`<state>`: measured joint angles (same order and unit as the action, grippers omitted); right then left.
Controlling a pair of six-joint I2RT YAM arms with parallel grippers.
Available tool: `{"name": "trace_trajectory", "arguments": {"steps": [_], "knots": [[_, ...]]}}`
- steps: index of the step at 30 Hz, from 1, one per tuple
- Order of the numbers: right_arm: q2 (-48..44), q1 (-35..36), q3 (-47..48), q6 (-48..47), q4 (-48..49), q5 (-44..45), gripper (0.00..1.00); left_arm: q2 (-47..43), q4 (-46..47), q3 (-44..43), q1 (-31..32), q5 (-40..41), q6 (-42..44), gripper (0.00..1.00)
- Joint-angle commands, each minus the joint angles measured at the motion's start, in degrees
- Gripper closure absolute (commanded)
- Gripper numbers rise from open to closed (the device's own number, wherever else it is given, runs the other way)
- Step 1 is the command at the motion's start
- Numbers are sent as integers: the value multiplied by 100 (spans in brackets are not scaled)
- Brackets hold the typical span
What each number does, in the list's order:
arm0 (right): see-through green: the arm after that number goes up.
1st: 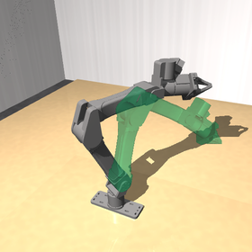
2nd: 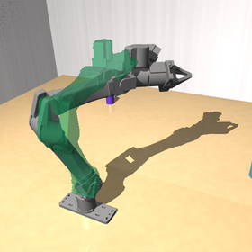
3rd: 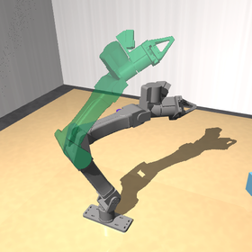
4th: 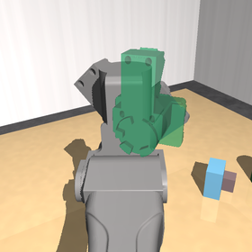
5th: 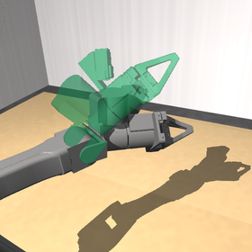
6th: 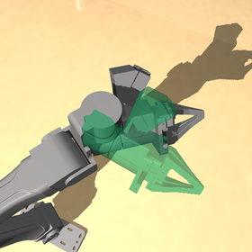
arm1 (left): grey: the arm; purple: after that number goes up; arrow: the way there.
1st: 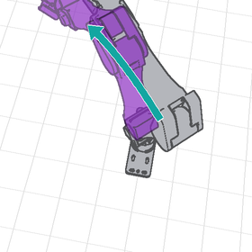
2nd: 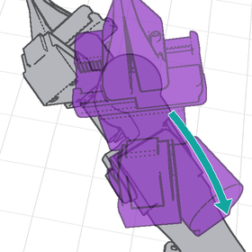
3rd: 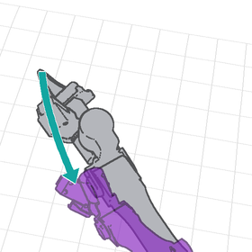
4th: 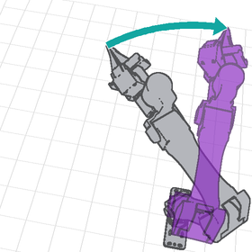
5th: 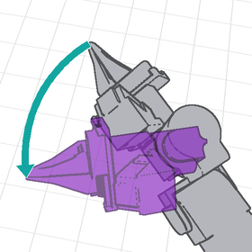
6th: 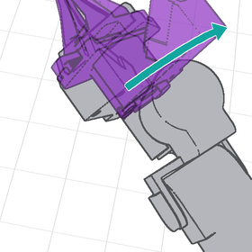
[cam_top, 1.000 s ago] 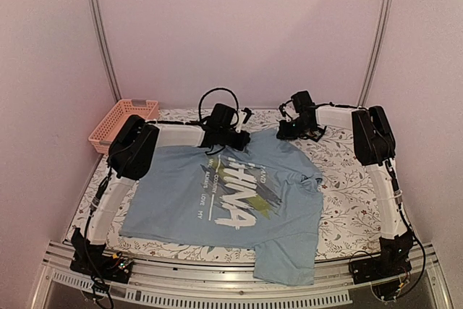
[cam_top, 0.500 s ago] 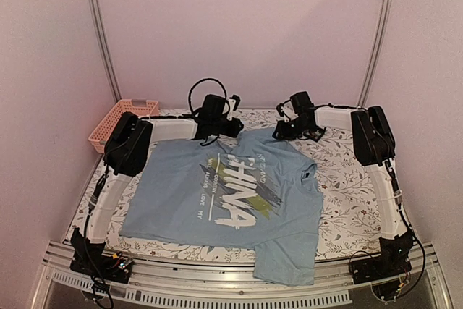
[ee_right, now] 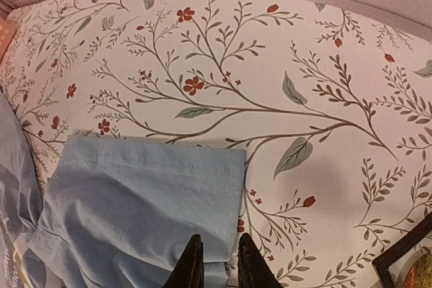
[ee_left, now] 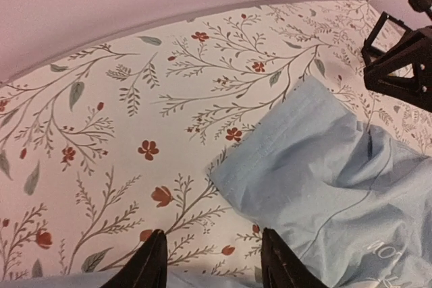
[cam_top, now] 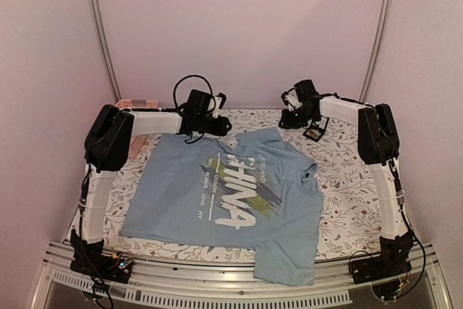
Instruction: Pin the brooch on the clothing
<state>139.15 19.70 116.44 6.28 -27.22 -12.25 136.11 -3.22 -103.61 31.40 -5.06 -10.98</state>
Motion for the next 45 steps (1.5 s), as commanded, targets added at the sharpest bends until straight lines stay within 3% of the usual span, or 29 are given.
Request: {"name": "trace_trajectory", "arguments": {"steps": [1, 5, 12, 18, 26, 34, 40, 45], "knots": [[-403, -6, 21, -71, 136, -355, 86, -1427, 557, 1159, -497, 324, -332, 53], [105, -10, 349, 388, 263, -748, 100, -1869, 736, 2284, -975, 470, -1066, 54], [1015, 43, 609, 1383, 402, -1618, 100, -1681, 341, 2587, -1206, 740, -1272, 55], [1449, -51, 992, 2146, -91, -791, 100, -1561, 119, 2724, -1468, 698, -1529, 54], [2431, -542, 2661, 2874, -325, -683, 100, -1044, -313, 2084, -1512, 697, -1317, 51], [2622, -1239, 2786, 3623, 975, -1339, 100, -555, -582, 1263, -1656, 636, -989, 48], [2598, -1191, 2875, 3717, 2106, -2011, 100, -392, -706, 1050, -1741, 599, -936, 48], [2335, -971, 2859, 3233, 2085, -2065, 100, -464, -695, 1072, -1743, 550, -849, 48]]}}
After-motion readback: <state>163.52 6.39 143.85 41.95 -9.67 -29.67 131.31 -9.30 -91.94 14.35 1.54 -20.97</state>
